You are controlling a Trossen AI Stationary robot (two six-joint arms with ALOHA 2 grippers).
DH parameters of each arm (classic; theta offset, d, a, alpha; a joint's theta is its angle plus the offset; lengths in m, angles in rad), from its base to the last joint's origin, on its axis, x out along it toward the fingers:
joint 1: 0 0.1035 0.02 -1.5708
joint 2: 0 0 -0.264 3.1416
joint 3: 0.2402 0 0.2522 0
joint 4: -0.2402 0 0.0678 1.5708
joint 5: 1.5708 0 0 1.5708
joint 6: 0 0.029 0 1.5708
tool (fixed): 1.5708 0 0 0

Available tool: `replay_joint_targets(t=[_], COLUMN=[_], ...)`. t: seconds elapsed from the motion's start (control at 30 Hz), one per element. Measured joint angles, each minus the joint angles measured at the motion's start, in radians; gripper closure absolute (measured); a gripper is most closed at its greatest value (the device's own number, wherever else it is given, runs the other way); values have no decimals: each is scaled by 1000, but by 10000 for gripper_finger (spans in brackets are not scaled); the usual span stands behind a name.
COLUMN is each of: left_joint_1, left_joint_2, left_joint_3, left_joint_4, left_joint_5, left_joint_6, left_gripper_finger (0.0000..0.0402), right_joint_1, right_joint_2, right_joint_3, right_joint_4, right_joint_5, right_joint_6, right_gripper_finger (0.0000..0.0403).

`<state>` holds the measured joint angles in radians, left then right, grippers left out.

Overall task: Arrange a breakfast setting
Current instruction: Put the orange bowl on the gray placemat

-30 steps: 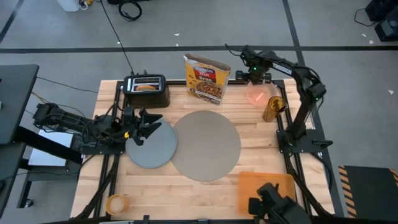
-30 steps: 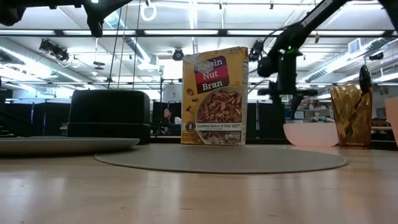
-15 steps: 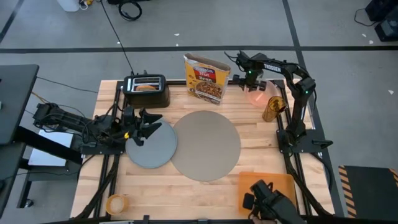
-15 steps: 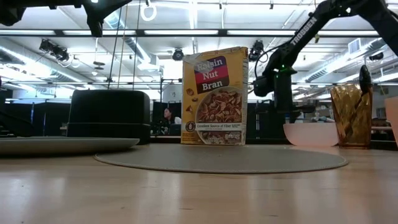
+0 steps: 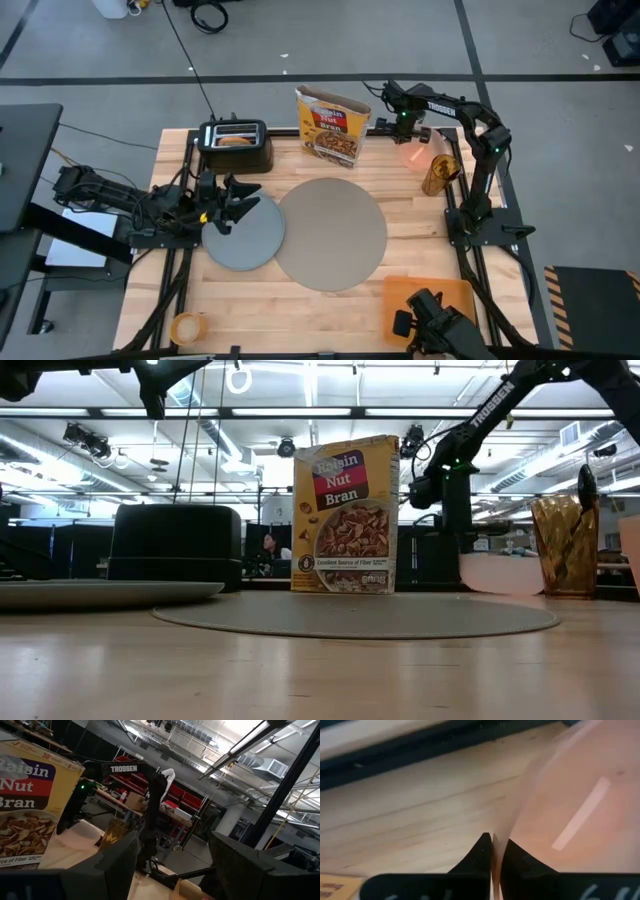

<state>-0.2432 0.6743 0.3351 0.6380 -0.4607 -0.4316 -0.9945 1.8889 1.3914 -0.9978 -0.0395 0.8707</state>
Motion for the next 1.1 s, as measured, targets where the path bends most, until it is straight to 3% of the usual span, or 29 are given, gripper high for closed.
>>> replay_joint_targets(t=[0.17, 0.37, 0.7, 0.87, 1.1], left_joint_1=[0, 0, 0, 0, 0], left_joint_2=[0, 0, 0, 0, 0], left_joint_3=[0, 0, 0, 0, 0], left_joint_4=[0, 0, 0, 0, 0], left_joint_5=[0, 0, 0, 0, 0], left_joint_6=[0, 0, 0, -2, -2], left_gripper_finger=[150, 150, 150, 150, 150], right_joint_1=[-26, -45, -17, 58, 256], right_joint_2=[-81, -221, -484, -570, -699], right_joint_3=[0, 0, 0, 0, 0], right_joint_4=[19, 23, 59, 48, 48], right_joint_5=[-10, 5, 14, -9, 26], right_joint_6=[-12, -92, -145, -148, -130], right_gripper_finger=[369, 389, 388, 388, 388])
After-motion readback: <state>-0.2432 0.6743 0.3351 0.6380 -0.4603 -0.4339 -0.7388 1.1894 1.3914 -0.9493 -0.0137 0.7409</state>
